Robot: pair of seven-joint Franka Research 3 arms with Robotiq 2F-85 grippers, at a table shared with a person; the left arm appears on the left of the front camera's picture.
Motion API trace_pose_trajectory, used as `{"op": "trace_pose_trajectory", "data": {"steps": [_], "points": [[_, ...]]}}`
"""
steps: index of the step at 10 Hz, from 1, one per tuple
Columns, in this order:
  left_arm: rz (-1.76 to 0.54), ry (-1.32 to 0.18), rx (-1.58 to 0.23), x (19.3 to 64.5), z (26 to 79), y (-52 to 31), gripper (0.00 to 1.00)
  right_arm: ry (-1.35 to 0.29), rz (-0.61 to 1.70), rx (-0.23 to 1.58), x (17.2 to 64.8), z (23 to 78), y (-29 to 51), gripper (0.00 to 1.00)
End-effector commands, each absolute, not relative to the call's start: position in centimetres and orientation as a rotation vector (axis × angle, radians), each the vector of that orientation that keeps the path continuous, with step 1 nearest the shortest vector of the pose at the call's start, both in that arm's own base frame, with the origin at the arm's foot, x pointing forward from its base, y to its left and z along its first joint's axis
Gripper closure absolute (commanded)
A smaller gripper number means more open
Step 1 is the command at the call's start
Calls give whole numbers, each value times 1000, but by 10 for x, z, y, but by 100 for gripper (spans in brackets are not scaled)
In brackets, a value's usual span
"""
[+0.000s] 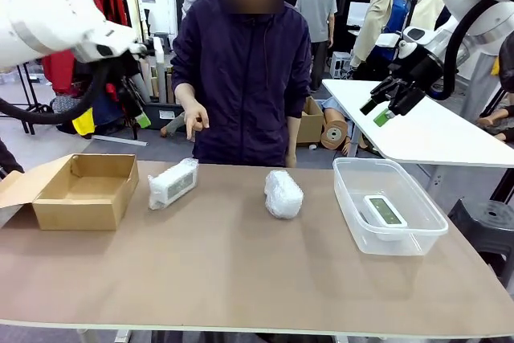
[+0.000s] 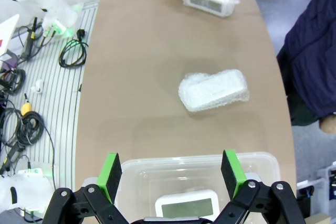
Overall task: Separate and place wrapped and unwrapped clocks.
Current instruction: Pick up the Digital clock indicated by the person.
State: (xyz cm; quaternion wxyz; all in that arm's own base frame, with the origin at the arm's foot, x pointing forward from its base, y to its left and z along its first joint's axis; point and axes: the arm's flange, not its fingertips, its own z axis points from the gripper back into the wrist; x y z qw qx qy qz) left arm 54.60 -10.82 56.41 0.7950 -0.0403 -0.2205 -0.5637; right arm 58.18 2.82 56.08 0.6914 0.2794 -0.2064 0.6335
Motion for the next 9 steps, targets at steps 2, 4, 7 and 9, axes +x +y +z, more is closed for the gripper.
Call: {"op": "trace_pose_trajectory", "data": {"steps": [2, 4, 7, 9], "points": [[-1152, -383, 146, 560, 523, -144, 0, -448, 1426, 612, 579, 562, 29, 0], [-1132, -341, 141, 564, 495, -164, 0, -448, 1426, 612, 579, 562, 29, 0], [-1133, -321, 85, 572, 477, -167, 0, -448, 1426, 612, 579, 562, 29, 0], [-1140, -318, 129, 567, 475, -168, 0, -448, 1426, 612, 579, 562, 29, 0]]}}
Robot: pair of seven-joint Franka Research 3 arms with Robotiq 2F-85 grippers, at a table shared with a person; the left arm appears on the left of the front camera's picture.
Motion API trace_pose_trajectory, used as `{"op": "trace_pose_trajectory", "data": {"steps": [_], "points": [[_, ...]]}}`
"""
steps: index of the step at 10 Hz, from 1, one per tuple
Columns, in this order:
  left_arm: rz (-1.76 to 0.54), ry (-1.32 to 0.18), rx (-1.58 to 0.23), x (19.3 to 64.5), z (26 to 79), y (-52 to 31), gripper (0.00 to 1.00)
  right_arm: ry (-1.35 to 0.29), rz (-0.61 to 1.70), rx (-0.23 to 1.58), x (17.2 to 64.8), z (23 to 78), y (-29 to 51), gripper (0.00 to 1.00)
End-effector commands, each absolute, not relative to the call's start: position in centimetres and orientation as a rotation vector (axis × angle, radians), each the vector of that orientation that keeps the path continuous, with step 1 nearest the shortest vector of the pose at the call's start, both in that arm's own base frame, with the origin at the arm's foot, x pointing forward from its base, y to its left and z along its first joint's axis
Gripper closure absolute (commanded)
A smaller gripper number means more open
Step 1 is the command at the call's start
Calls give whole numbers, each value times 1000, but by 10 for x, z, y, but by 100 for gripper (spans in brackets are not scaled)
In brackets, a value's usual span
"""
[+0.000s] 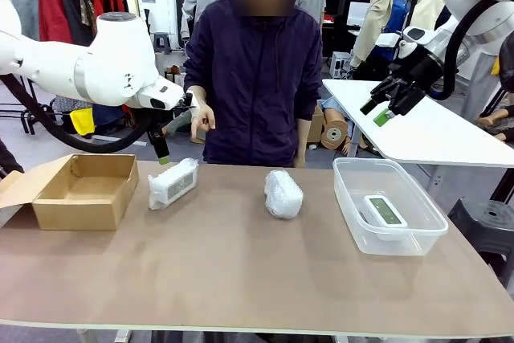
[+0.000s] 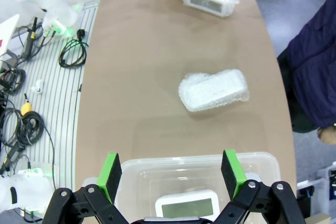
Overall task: Separate and place wrapped and unwrapped clocks.
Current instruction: Pick up the Digital clock indicated by the person.
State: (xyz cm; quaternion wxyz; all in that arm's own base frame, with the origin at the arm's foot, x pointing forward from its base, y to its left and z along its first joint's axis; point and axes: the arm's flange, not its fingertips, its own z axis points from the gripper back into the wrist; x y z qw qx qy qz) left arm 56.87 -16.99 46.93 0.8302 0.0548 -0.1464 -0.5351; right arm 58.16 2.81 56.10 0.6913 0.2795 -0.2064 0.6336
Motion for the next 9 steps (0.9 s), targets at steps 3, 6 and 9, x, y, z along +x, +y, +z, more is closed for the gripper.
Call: {"op": "trace_pose_trajectory", "data": {"steps": [3, 6, 9], "points": [[-1140, -318, 129, 567, 475, -168, 0, -448, 1426, 612, 579, 562, 29, 0], [-883, -241, 204, 581, 465, -189, 0, -448, 1426, 612, 579, 562, 29, 0], [-810, -206, 160, 608, 441, -198, 0, -448, 1426, 612, 579, 562, 29, 0]]}}
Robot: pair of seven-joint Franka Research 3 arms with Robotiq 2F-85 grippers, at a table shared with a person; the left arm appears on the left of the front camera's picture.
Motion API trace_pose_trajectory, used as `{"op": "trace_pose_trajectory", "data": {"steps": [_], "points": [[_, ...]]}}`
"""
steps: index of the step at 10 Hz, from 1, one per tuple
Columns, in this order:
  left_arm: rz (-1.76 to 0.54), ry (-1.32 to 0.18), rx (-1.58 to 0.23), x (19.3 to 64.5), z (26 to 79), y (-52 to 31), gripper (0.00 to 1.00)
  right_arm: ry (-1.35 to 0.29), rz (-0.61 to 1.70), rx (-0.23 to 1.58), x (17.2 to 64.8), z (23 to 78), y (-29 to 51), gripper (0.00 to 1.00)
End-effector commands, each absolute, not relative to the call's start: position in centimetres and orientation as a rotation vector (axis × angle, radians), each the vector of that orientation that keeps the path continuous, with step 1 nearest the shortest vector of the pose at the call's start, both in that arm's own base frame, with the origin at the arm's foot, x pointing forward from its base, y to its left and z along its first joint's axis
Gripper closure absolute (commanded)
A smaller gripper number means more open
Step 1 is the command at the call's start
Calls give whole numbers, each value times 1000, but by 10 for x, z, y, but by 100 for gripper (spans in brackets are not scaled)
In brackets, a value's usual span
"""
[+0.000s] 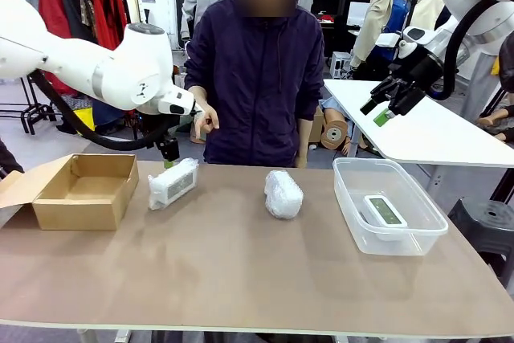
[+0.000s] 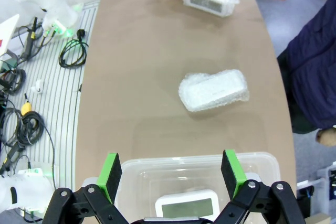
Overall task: Separate and place wrapped and unwrapped clocks.
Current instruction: Pick up the Digital clock indicated by the person.
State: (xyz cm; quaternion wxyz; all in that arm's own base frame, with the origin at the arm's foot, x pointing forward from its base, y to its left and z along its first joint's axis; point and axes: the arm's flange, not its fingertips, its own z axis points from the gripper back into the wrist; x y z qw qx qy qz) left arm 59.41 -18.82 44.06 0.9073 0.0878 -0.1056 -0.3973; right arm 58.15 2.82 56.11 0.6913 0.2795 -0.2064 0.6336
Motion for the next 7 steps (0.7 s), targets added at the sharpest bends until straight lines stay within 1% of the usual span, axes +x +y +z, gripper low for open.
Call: {"op": "trace_pose_trajectory", "data": {"steps": [1, 3, 6, 7], "points": [[-815, -215, 124, 614, 433, -202, 0, -448, 1426, 612, 579, 562, 29, 0], [-797, -220, 113, 627, 417, -211, 0, -448, 1426, 612, 579, 562, 29, 0], [-741, -230, 154, 645, 396, -212, 0, -448, 1426, 612, 579, 562, 29, 0], [-739, -212, 149, 650, 390, -212, 0, -448, 1426, 612, 579, 562, 29, 0]]}}
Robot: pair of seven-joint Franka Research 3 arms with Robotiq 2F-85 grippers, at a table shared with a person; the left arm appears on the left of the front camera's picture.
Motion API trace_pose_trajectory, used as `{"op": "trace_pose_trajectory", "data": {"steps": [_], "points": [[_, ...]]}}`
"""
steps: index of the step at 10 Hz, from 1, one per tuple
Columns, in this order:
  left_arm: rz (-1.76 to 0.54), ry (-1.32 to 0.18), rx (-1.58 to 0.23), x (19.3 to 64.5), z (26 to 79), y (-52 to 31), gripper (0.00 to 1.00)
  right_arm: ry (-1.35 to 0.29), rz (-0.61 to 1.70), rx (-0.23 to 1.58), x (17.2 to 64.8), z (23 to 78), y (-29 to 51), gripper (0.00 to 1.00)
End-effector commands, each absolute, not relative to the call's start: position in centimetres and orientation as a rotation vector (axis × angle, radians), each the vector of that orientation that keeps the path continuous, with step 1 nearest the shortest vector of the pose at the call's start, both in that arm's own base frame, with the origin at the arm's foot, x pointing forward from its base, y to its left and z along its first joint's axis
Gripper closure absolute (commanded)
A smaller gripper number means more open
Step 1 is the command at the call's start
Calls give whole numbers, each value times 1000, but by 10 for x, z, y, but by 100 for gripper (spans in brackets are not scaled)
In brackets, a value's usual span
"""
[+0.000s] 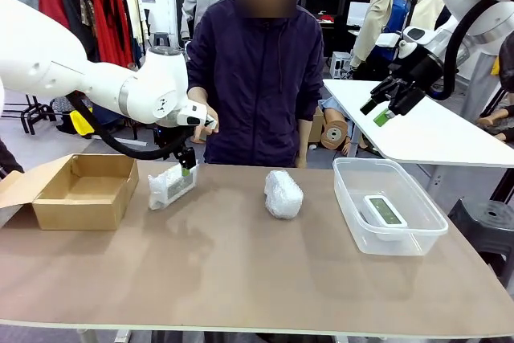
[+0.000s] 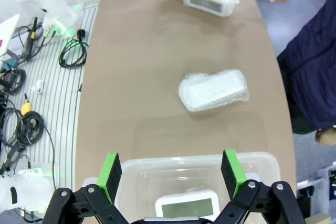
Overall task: Separate and place wrapped and unwrapped clocks.
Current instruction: Pick up the Digital clock indicated by the person.
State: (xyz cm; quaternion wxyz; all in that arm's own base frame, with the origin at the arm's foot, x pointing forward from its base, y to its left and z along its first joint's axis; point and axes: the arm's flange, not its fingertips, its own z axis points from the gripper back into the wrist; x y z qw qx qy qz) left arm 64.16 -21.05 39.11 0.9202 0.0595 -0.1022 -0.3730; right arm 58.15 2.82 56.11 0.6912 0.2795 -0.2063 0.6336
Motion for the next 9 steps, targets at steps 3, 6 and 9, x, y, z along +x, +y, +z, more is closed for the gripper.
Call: {"op": "trace_pose_trajectory", "data": {"steps": [3, 6, 9], "points": [[-742, -179, 120, 659, 369, -211, 0, -448, 1426, 612, 579, 562, 29, 0], [-731, -185, 150, 663, 354, -205, 0, -448, 1426, 612, 579, 562, 29, 0], [-734, -160, 165, 662, 342, -202, 18, -448, 1426, 612, 579, 562, 29, 0]]}}
